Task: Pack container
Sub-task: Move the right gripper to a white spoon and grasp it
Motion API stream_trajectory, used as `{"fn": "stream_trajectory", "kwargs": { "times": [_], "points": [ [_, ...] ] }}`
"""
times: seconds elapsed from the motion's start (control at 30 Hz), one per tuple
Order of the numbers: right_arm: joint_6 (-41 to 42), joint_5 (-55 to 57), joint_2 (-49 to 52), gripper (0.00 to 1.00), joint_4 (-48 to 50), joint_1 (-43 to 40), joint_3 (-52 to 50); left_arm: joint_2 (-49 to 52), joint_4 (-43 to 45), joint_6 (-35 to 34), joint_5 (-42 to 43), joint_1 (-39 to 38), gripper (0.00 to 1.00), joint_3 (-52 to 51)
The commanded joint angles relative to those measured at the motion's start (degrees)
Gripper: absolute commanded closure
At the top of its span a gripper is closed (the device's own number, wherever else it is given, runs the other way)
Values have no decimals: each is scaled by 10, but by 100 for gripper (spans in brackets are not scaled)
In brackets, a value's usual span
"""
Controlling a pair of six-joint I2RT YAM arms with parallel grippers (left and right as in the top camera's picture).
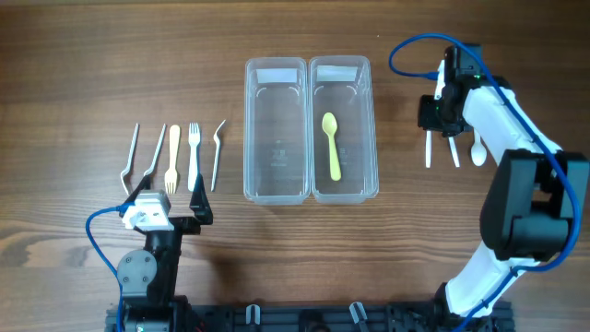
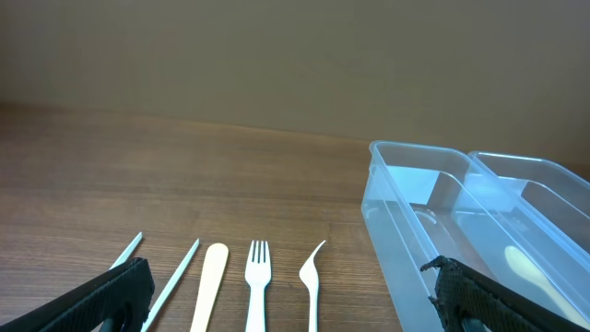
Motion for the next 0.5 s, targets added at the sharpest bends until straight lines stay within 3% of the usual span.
{"fn": "stream_trajectory", "kwargs": {
  "times": [0.0, 0.13, 0.27, 0.47],
  "points": [
    [10, -9, 30, 76, 4, -1, -4, -3, 1, -8, 11, -3, 0, -5],
    [10, -9, 46, 75, 17, -1, -4, -3, 1, -8, 11, -3, 0, -5],
    [9, -9, 49, 67, 26, -1, -4, -3, 1, -8, 11, -3, 0, -5],
    [9, -9, 63, 72, 24, -1, -4, -3, 1, -8, 11, -3, 0, -5]
  ]
}}
